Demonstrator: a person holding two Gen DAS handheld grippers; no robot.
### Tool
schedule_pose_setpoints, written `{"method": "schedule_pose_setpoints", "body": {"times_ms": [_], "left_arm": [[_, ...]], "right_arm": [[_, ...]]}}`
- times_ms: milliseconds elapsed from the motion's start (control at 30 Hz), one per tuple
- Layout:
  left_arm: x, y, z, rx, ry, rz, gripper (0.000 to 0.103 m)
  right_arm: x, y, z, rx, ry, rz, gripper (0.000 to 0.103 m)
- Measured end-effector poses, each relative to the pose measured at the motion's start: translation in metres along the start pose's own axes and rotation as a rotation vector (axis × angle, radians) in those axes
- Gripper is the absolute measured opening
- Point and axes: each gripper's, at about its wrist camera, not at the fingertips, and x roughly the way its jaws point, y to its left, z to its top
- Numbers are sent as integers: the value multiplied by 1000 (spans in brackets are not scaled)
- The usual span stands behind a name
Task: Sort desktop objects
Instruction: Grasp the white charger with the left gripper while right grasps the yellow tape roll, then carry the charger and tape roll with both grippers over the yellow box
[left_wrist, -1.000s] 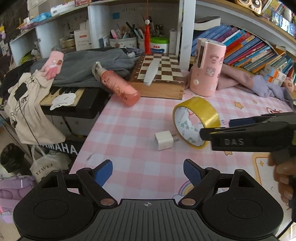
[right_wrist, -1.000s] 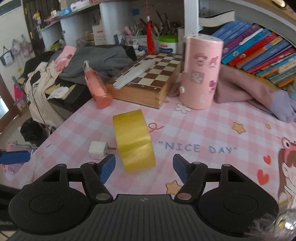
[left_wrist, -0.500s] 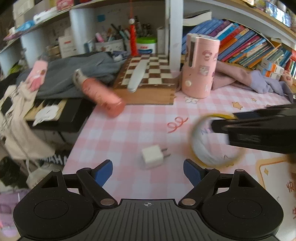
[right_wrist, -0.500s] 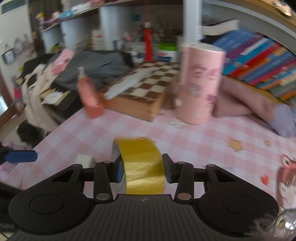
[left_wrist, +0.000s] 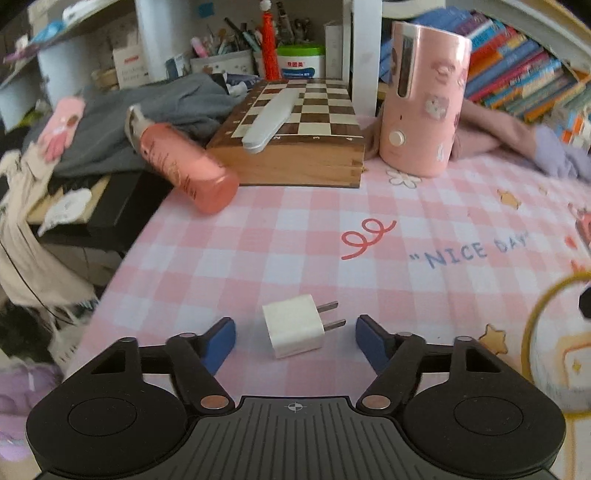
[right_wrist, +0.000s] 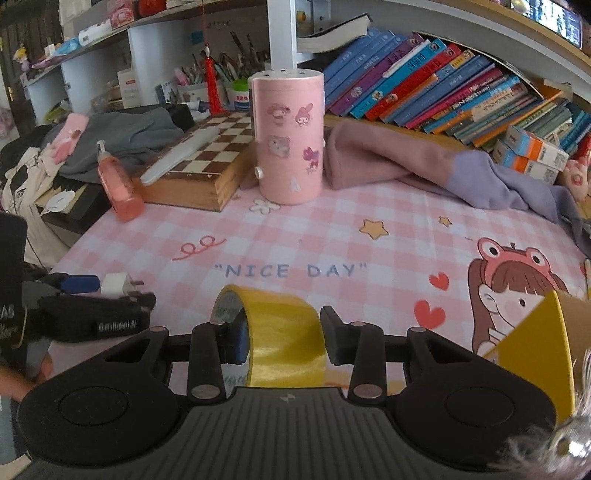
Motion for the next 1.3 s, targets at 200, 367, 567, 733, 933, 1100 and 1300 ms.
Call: {"method": "schedule_pose_setpoints", "body": {"times_ms": [200, 367, 567, 733, 933, 1100, 1300], "left_arm": [[-8, 4, -2, -6, -17, -28, 44], [-38, 14, -6, -29, -60, -85, 44], [-78, 23, -15, -46, -94, -136, 44], [-104, 23, -23, -11, -108, -158, 44], [-131, 22, -34, 14, -129, -198, 44], [-151, 22, -42, 23, -145, -235, 44], [-173, 24, -59, 38, -151, -267, 44]], "right_arm": [[-9, 1, -4, 12, -3, -10, 35], [-20, 3, -8, 29, -13, -24, 35], [-35, 8, -16, 34, -17, -25, 35], [-50, 14, -22, 32, -29, -21, 35], [-67, 25, -32, 32, -36, -20, 35], [-83, 33, -42, 48, -45, -21, 35], [-103, 41, -58, 69, -45, -26, 35]]}}
